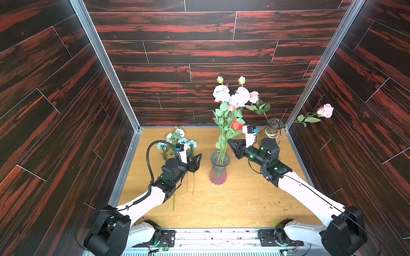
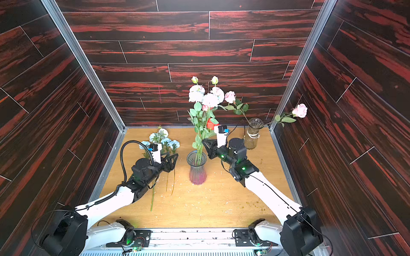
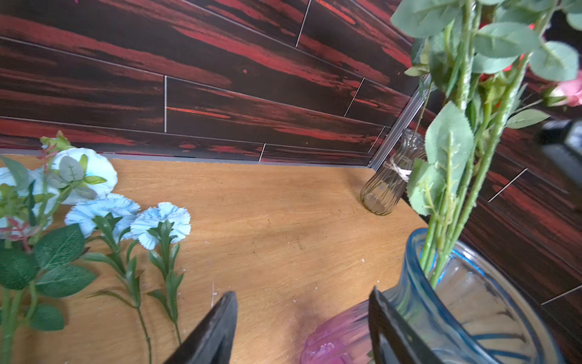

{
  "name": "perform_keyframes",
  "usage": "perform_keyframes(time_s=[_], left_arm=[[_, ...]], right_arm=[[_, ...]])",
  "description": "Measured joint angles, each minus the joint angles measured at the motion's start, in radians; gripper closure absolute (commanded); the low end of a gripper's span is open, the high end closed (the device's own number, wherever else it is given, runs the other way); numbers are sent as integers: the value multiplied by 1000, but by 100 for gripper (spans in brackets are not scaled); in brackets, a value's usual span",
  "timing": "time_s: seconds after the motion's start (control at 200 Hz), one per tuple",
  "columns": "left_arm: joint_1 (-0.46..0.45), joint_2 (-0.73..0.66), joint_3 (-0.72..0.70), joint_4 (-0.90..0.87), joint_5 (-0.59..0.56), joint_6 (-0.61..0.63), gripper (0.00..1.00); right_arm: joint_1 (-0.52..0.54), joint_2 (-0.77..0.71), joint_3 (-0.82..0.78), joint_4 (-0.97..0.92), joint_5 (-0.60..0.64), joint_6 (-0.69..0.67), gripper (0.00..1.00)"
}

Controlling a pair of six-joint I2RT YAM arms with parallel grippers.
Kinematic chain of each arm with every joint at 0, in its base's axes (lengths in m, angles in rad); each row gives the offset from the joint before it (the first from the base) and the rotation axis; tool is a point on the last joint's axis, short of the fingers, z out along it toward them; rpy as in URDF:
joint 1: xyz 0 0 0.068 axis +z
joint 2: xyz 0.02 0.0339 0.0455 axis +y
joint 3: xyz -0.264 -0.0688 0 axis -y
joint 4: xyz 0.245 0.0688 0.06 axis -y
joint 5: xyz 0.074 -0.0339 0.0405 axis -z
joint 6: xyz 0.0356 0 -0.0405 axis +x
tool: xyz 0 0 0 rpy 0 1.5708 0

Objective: Pick out blue flowers from the vase
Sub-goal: Pick up the flower from the vase.

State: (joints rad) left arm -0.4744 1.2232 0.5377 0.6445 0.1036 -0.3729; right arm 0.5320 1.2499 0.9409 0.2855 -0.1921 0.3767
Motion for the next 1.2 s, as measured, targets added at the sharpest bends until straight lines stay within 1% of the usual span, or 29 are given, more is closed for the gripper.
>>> perform_keyframes(time_s=[0.095,0.311,0.596,0.696,0.817,0.907,1.202], left_arm=[[-5,15,0,11,6,-5,32],[-10,20,0,13,11,-6,32],[-12,20,0,19,21,-13,32],[-15,20,1,23,25,-13,33],[-20,20,1,25,28,-13,33],[-24,20,1,29,29,-13,33],[-36,20,1,29,33,-12,33]], right_arm=[[0,24,25,-16,2,-4,72],[0,73,76,-40,0,-3,69],[0,87,81,-61,21,-13,61],[0,87,81,-62,32,-15,61],[0,91,85,-62,30,-15,65],[2,108,105,-60,24,-12,72],[13,140,124,-60,20,-12,88]])
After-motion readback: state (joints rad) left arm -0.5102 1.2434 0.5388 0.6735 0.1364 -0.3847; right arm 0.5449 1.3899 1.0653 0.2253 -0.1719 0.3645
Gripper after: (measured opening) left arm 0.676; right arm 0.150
